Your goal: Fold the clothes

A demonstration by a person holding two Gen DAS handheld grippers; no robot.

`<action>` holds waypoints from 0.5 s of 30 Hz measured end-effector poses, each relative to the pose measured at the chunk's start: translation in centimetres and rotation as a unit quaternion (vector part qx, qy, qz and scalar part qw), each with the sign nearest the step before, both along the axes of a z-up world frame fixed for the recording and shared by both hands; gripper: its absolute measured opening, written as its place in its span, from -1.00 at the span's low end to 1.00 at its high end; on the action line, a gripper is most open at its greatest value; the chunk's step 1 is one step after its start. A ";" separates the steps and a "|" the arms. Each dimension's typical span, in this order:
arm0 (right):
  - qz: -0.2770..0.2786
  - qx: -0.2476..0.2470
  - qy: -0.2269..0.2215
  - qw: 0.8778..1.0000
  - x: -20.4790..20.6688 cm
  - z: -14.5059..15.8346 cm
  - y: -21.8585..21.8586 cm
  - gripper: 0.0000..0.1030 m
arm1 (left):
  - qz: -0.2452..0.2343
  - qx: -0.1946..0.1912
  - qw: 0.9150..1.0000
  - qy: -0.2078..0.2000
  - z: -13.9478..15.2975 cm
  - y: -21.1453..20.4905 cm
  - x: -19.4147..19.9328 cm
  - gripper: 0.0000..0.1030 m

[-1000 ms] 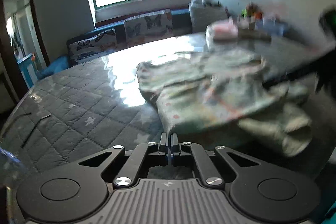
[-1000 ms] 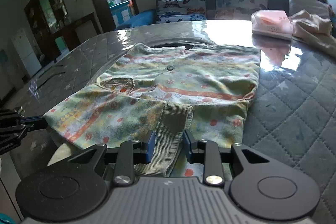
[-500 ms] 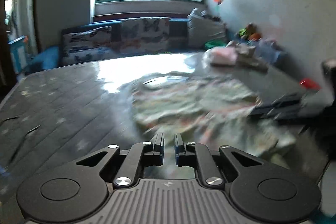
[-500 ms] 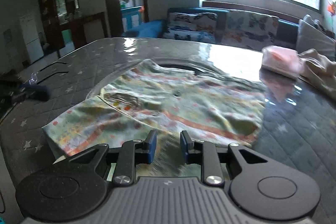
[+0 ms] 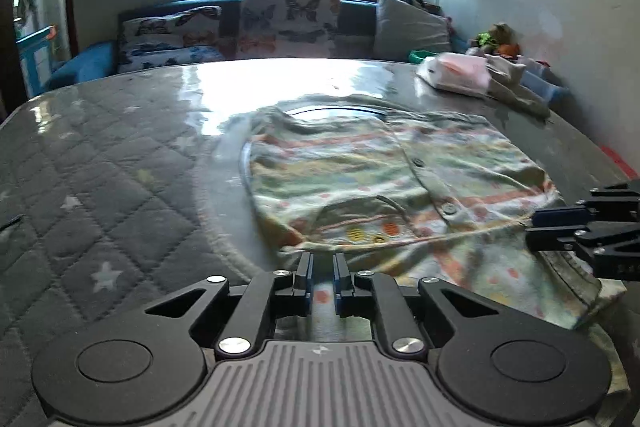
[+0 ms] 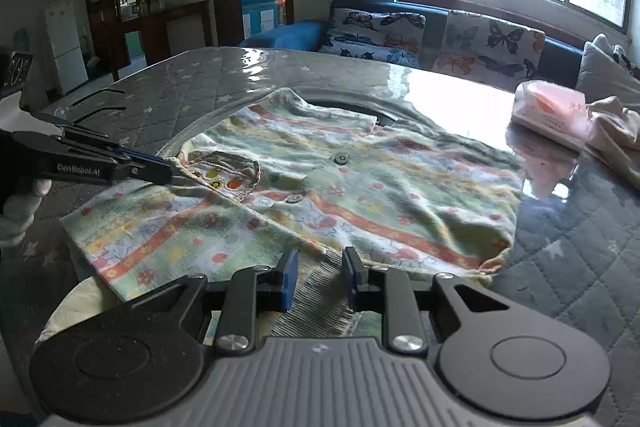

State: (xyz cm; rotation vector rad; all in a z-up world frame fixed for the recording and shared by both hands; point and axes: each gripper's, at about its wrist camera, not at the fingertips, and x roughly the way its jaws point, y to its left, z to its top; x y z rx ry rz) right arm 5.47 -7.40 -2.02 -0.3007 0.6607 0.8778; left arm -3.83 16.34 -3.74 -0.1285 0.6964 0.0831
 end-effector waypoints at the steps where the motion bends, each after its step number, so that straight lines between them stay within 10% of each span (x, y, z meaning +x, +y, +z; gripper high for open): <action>1: 0.001 0.001 -0.004 1.000 -0.1 0.1 0.0 -0.55 | -0.005 0.002 1.000 -0.004 0.2 -0.3 -0.1 -0.77; 15: 0.036 0.007 -0.004 0.999 -2.4 0.8 -0.2 -0.37 | -0.047 0.037 0.998 -0.019 1.4 -3.0 -3.4 -0.63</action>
